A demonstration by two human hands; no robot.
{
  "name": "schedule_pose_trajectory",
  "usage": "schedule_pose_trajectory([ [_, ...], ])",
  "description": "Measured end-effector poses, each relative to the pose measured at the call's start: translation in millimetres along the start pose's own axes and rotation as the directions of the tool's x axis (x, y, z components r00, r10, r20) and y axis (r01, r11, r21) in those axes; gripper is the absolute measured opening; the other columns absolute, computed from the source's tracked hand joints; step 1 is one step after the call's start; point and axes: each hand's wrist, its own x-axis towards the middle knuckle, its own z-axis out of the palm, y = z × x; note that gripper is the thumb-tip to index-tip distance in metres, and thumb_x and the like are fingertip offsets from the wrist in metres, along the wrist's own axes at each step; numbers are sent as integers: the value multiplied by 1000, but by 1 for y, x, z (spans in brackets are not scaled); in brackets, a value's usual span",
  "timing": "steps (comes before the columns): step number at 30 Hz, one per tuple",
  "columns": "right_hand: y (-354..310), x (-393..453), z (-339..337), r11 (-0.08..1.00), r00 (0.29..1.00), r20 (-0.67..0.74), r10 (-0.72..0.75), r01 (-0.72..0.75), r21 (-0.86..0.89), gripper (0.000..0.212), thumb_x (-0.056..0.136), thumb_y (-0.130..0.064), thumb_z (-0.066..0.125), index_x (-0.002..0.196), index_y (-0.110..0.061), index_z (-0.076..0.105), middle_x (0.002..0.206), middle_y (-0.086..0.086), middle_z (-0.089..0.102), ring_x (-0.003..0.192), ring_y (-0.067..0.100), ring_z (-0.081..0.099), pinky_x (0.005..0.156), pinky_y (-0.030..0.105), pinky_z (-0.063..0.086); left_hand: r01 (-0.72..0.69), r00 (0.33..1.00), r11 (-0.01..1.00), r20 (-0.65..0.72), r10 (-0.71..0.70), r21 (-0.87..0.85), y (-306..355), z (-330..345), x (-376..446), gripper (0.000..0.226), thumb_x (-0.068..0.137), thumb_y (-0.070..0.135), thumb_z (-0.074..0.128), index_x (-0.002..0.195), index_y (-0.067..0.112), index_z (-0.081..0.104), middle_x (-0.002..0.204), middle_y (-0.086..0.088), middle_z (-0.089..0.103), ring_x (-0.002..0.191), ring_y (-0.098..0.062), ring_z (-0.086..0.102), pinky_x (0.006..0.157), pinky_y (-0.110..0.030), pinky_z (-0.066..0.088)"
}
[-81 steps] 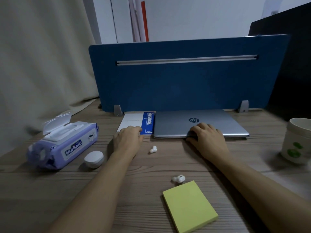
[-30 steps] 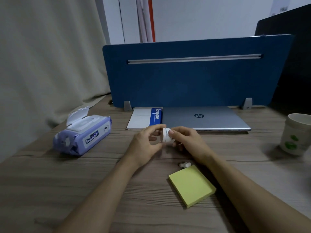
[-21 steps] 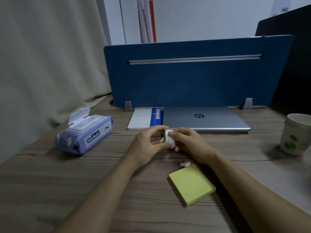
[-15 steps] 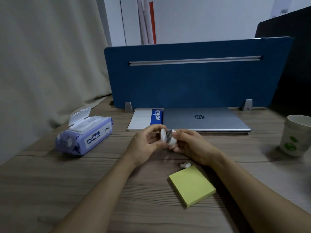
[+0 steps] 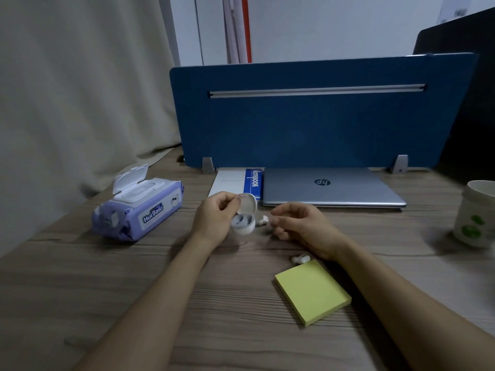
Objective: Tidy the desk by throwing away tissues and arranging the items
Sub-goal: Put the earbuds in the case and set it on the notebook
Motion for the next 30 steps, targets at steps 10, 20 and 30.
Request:
schedule_pose_trajectory([
  [10,9,32,5,501,963,-43,-267,101,-859,29,85,-36,70,110,-22,69,101,-7,69,85,7,60,71,23,46,132,990,987,-67,-126,90,-21,-19,5,9,89,30,68,90,22,73,83,7,73,79,-14,69,70,-31,55],
  [20,9,36,4,522,915,-43,-402,190,-832,13,85,-25,70,97,-21,67,92,-7,68,85,10,64,73,25,52,248,969,934,52,-243,-257,-28,-8,10,7,90,21,68,89,16,73,95,-6,72,92,-19,70,74,-31,60],
  [30,-5,18,19,612,891,75,-449,367,-701,24,84,-10,68,100,-28,71,95,-12,61,84,3,61,75,15,49,211,974,945,135,-182,-250,-13,-2,2,17,93,19,66,103,7,70,99,-10,70,93,-21,69,79,-35,61],
])
